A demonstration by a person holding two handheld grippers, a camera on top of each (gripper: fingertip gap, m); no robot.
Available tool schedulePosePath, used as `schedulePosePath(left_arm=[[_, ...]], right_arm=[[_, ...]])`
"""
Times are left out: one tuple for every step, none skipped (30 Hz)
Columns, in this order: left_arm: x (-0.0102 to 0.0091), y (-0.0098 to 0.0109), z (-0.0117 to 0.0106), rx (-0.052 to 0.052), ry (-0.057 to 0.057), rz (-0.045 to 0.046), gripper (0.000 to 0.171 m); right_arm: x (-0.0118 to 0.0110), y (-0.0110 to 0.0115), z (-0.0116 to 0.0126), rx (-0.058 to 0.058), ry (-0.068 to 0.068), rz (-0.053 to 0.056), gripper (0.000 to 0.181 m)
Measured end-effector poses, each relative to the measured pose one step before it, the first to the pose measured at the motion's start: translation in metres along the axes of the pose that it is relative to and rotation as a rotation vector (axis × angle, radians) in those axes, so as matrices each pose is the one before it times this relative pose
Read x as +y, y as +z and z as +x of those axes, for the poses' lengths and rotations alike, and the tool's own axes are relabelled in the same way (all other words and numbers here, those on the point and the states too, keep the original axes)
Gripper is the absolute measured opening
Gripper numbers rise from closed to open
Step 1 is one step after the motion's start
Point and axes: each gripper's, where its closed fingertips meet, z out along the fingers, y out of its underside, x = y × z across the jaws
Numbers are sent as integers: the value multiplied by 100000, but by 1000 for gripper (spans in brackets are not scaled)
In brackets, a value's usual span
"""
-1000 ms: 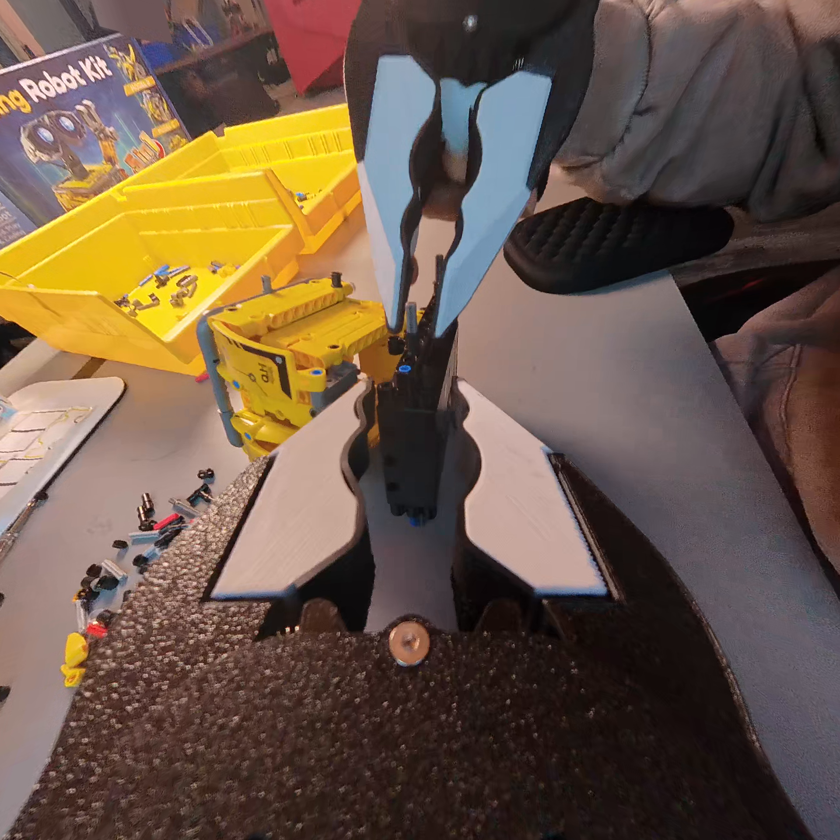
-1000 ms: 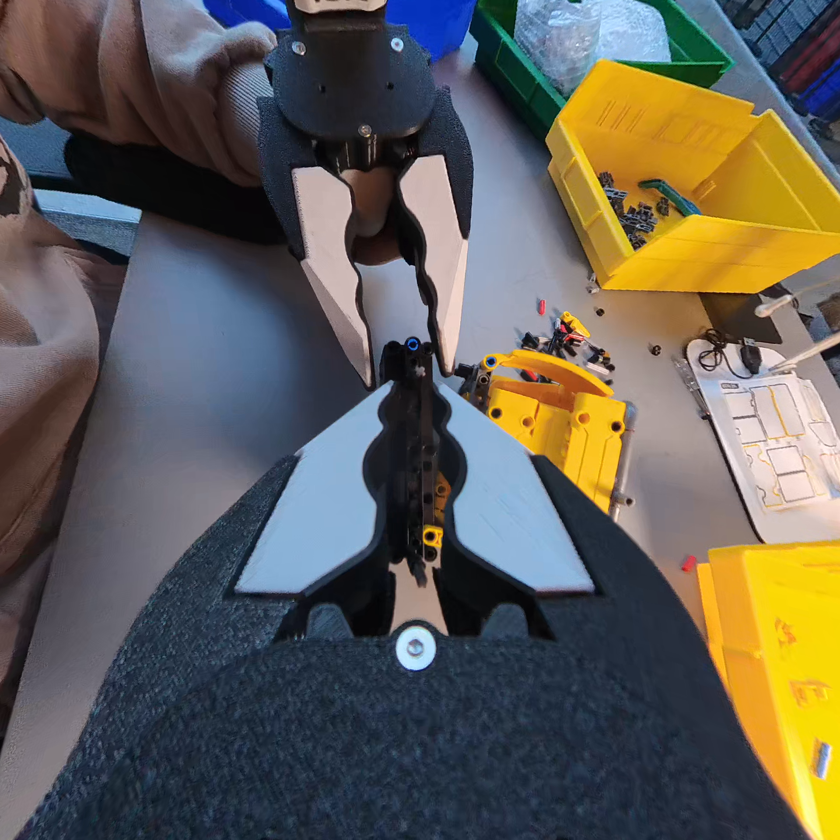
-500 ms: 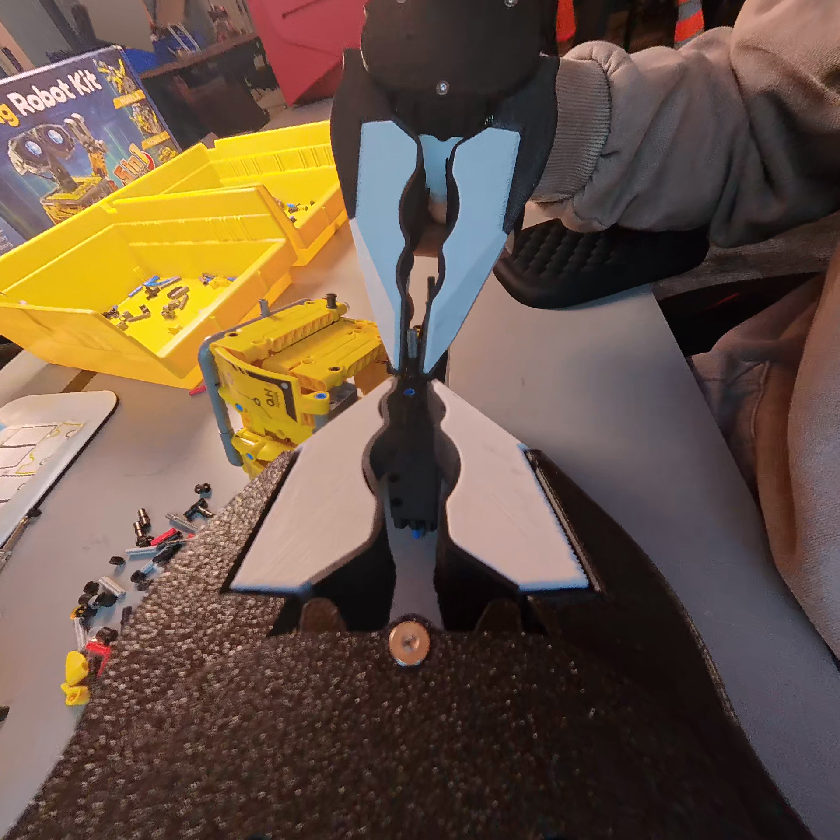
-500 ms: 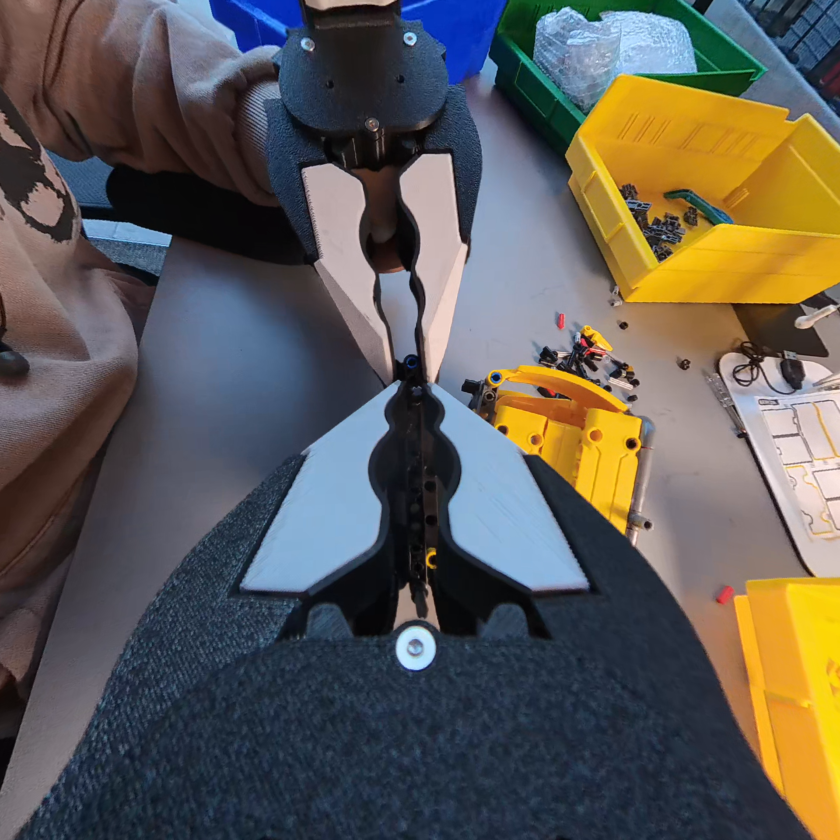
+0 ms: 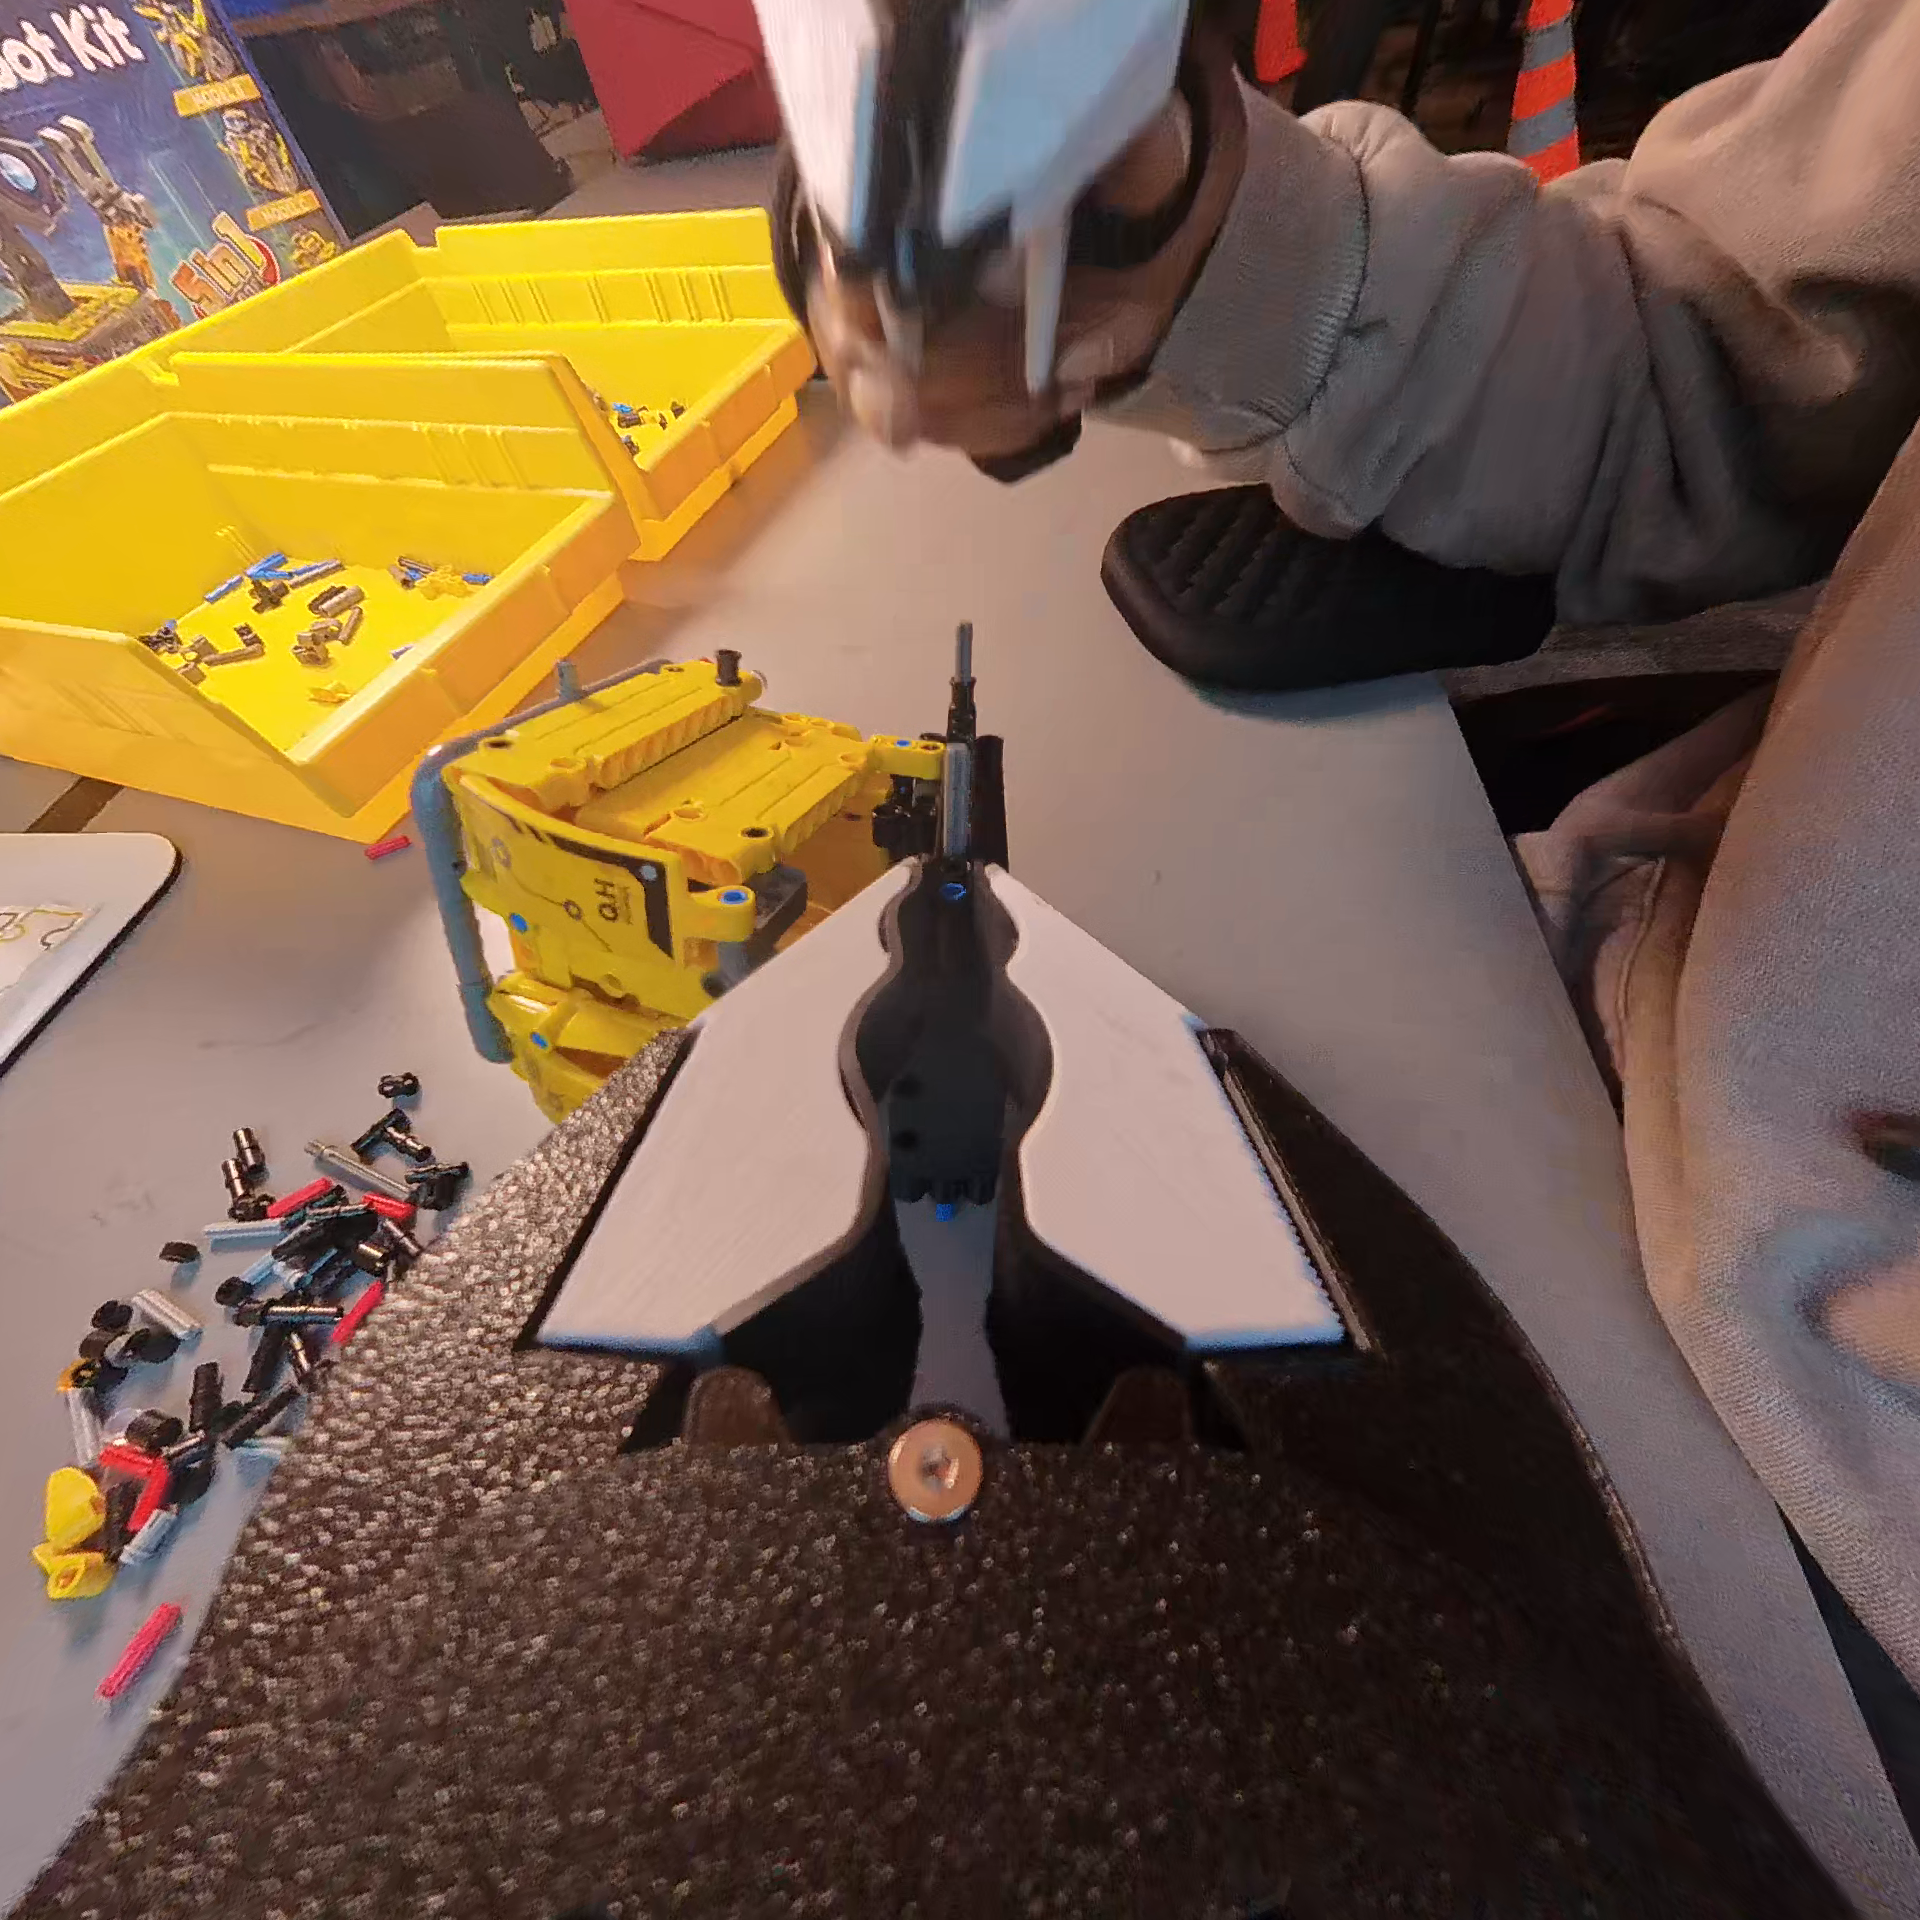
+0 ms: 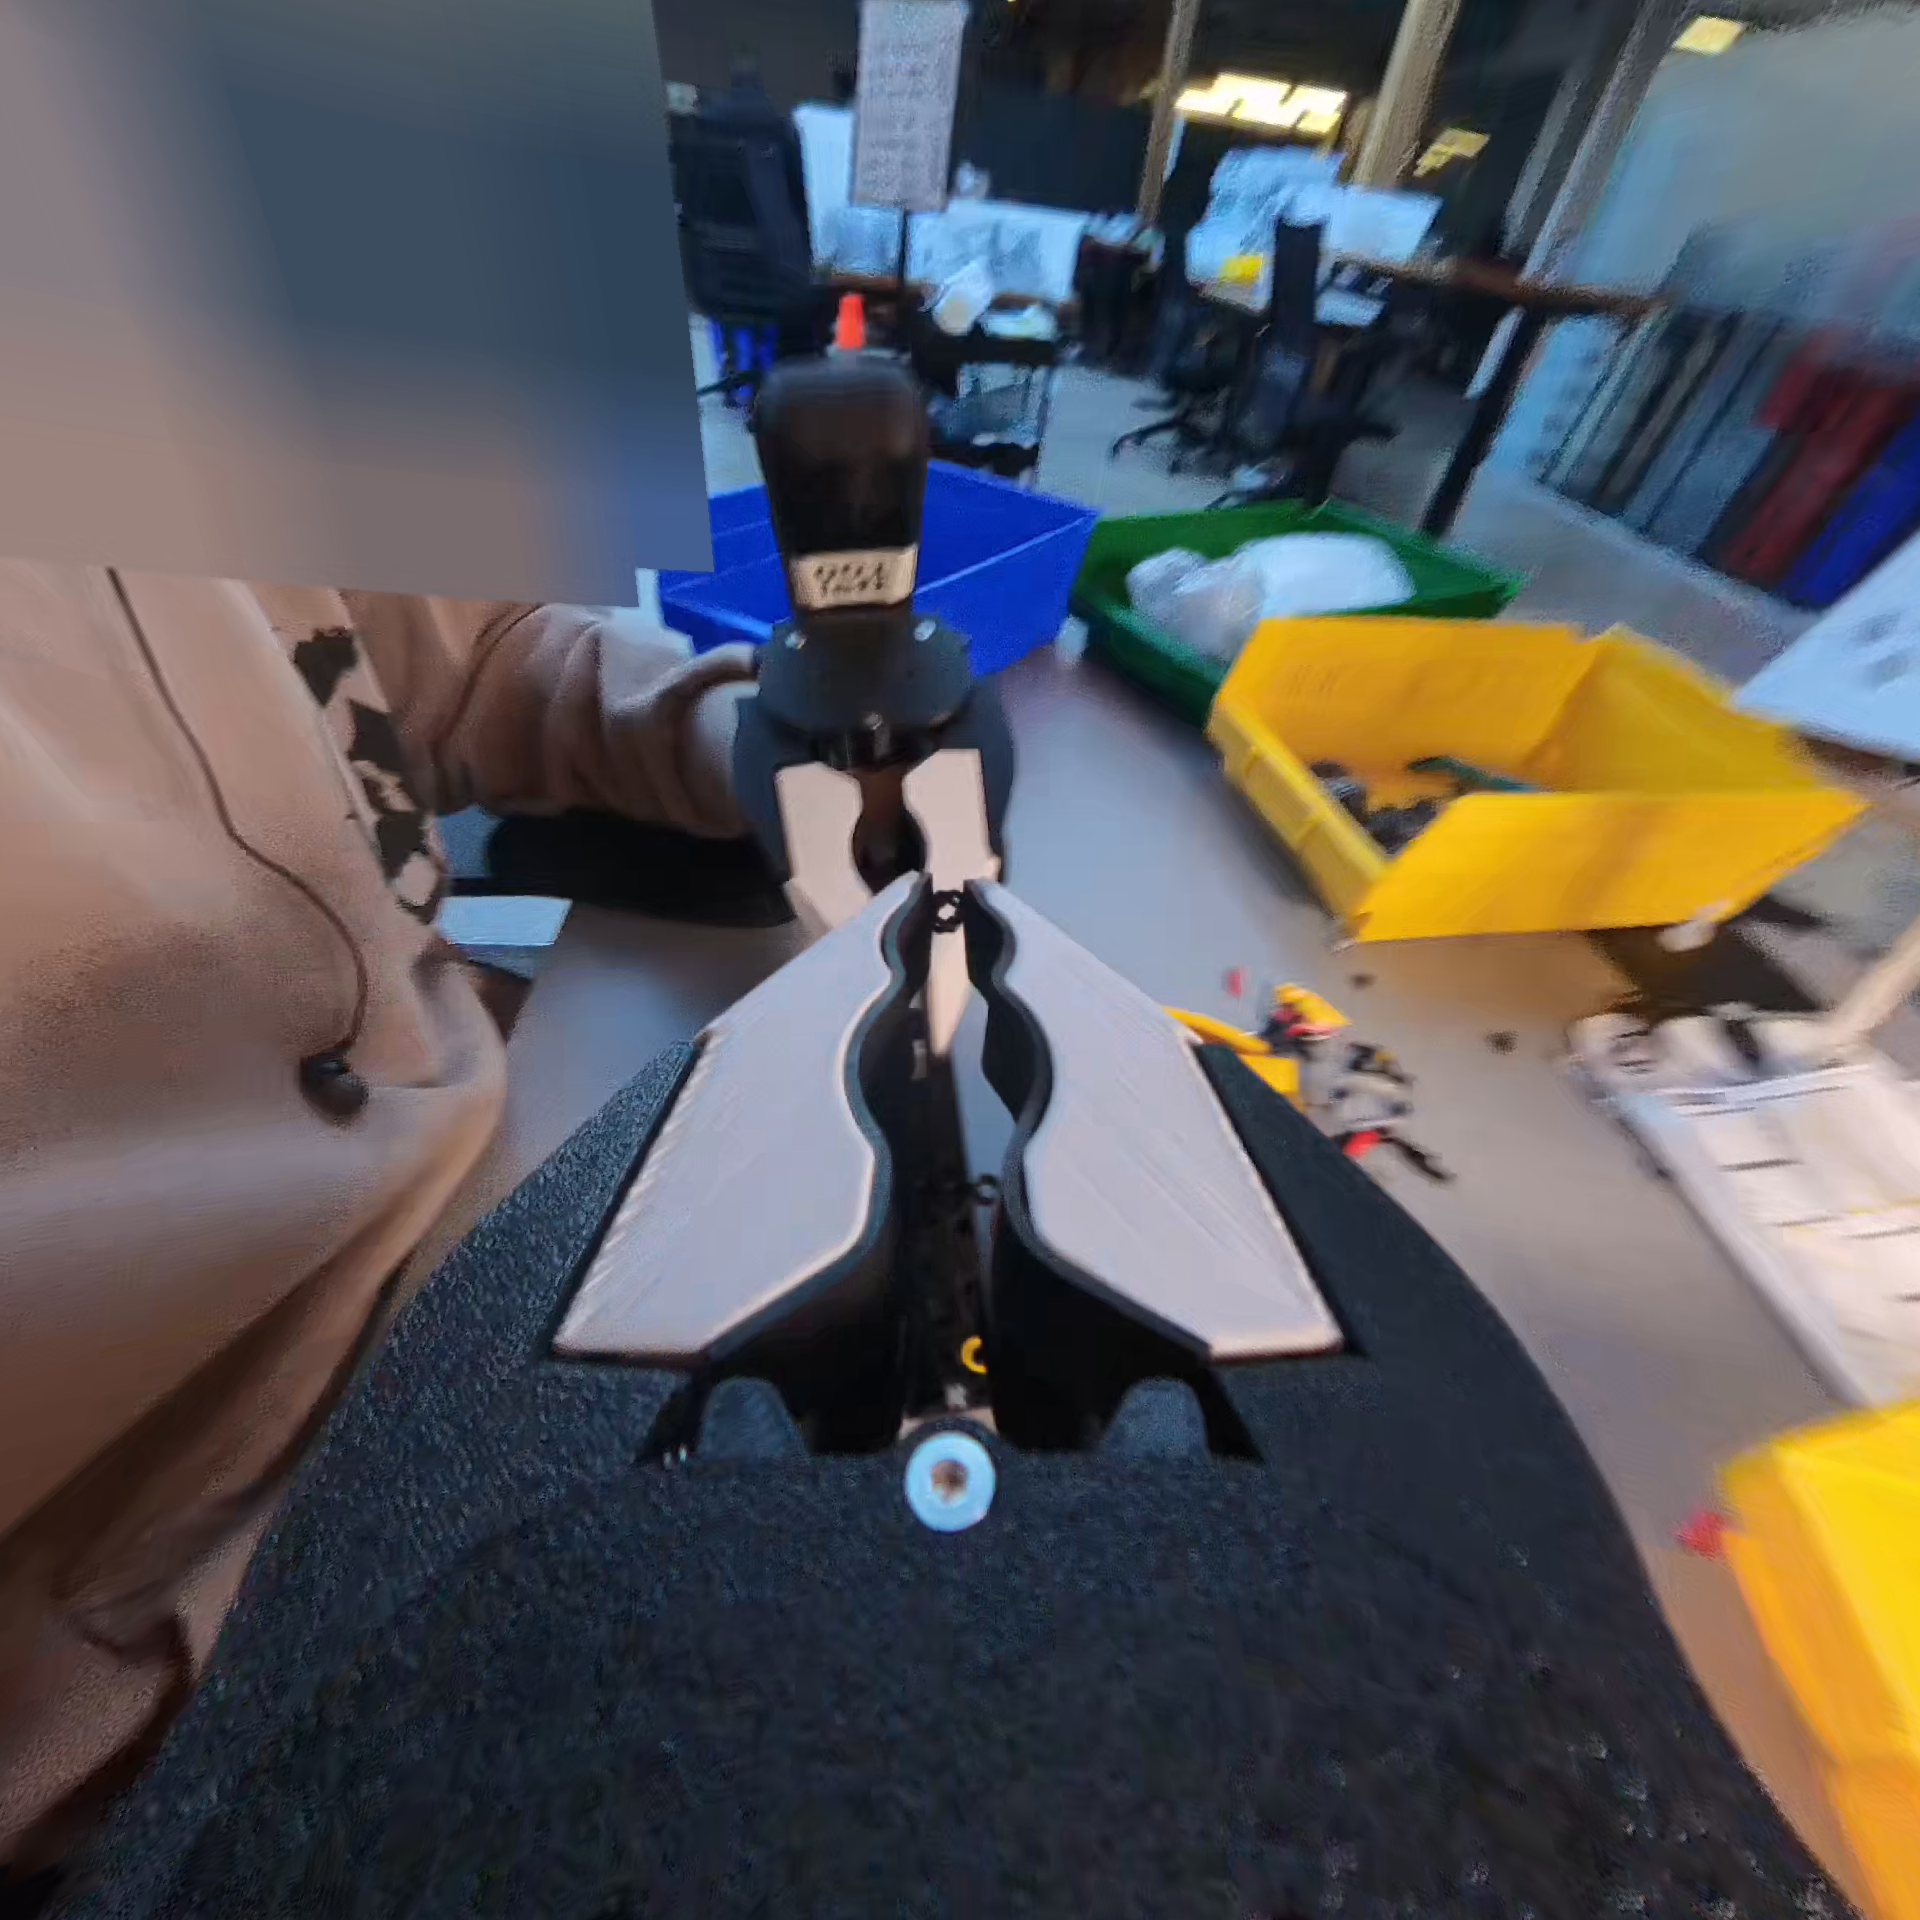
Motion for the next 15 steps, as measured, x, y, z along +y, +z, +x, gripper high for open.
schedulePosePath(left_arm=[[-6,-31,-53,-454,180,501,8],[-18,23,-6,35,544,152,8],[-30,56,-48,-106,493,82,8],[-47,81,17,298,-151,195,8],[-30,75,110,524,264,335,8],[-17,19,49,-265,681,495,8],[-1,-2,-13,-794,328,606,8],[10,-20,20,-513,-319,617,8],[16,-37,27,-275,-629,484,8],[11,-51,5,-249,-546,225,8],[19,-60,9,-189,-313,78,8],[13,-38,-7,-138,-313,91,8],[0,-1,-12,-37,-444,132,8],[-8,1,7,-67,-413,78,9],[7,0,15,-122,-310,20,10]], right_arm=[[-1067,-1109,742,6225,-7213,-652,3],[-884,-441,390,3270,-3717,-468,3],[-450,85,355,1841,-733,-1670,3],[139,443,663,2744,-701,-3921,3],[273,660,966,3332,-642,-3297,4],[282,852,735,405,780,-2055,4],[561,1070,525,-2534,2516,-3057,4],[793,1230,1014,-519,1757,-4051,4],[966,1360,1256,326,-351,-4584,4],[1053,1477,1068,-1693,-621,-4957,4],[883,1511,1412,-133,-337,-3657,4],[793,1546,1631,871,854,-2840,4],[803,1628,1194,-1592,1294,-3127,4],[704,1614,713,-3315,-350,-2482,4],[698,1539,484,-3418,-285,-2412,4]])
